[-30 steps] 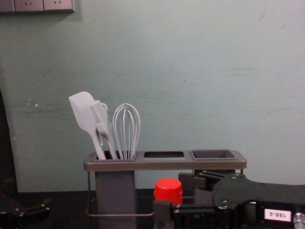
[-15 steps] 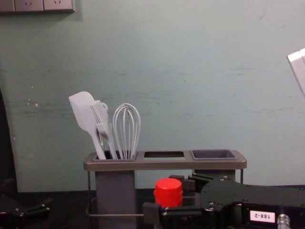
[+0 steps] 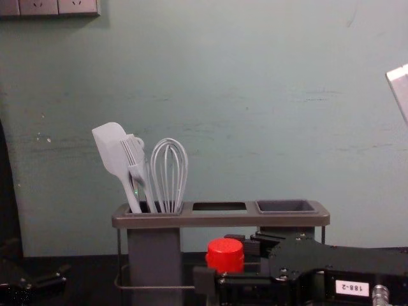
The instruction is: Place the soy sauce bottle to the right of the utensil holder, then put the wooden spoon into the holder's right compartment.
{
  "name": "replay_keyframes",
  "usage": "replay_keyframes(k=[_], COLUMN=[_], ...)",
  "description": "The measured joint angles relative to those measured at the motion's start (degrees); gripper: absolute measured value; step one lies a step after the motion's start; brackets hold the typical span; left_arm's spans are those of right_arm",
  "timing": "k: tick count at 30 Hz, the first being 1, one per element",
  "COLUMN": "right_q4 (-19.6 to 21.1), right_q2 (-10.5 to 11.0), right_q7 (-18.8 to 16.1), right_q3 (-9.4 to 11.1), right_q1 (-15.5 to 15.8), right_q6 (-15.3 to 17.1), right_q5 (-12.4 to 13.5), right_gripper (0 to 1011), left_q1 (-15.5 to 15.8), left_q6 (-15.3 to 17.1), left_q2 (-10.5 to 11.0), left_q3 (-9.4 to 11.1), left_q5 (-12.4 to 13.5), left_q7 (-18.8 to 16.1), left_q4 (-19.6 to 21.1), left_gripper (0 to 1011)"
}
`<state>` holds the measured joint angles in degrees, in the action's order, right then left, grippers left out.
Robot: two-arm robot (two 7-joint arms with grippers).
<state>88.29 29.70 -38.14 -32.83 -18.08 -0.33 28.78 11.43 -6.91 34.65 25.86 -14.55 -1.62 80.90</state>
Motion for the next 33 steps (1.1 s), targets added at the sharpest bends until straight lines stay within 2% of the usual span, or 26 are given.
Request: replay_keyframes(k=[3,4,7,8,17,26,30,33], right_q4=[0.02,0.03,0.05,0.06,0.11,0.11,1.45,4.04], right_q2=[0.01,0.02,0.03,0.04,0.07,0.07,0.68,1.7], right_q7=[0.0,0.0,0.0,0.0,-0.02,-0.01,0.39,1.18], right_q3=[0.01,0.03,0.04,0.05,0.08,0.08,0.48,1.29], right_q1=[0.01,0.02,0.04,0.05,0.09,0.1,0.54,1.33], right_q6=[0.01,0.01,0.02,0.03,0.04,0.04,0.01,0.05], right_q5=[0.01,0.01,0.02,0.03,0.07,0.11,0.17,0.47], right_gripper=[847,791,738,682,403,382,382,382], left_q1=[0.0,0.0,0.0,0.0,0.0,0.0,0.0,0.0], left_q6=[0.0,0.0,0.0,0.0,0.0,0.0,0.0,0.0], left_q2=[0.0,0.0,0.0,0.0,0.0,0.0,0.0,0.0], left_q3=[0.0,0.0,0.0,0.0,0.0,0.0,0.0,0.0], left_q5=[0.0,0.0,0.0,0.0,0.0,0.0,0.0,0.0], left_q7=[0.0,0.0,0.0,0.0,0.0,0.0,0.0,0.0], left_q4=[0.0,0.0,0.0,0.0,0.0,0.0,0.0,0.0], left_gripper=[1005,1005,1005,1005,1005,1005,1005,1005])
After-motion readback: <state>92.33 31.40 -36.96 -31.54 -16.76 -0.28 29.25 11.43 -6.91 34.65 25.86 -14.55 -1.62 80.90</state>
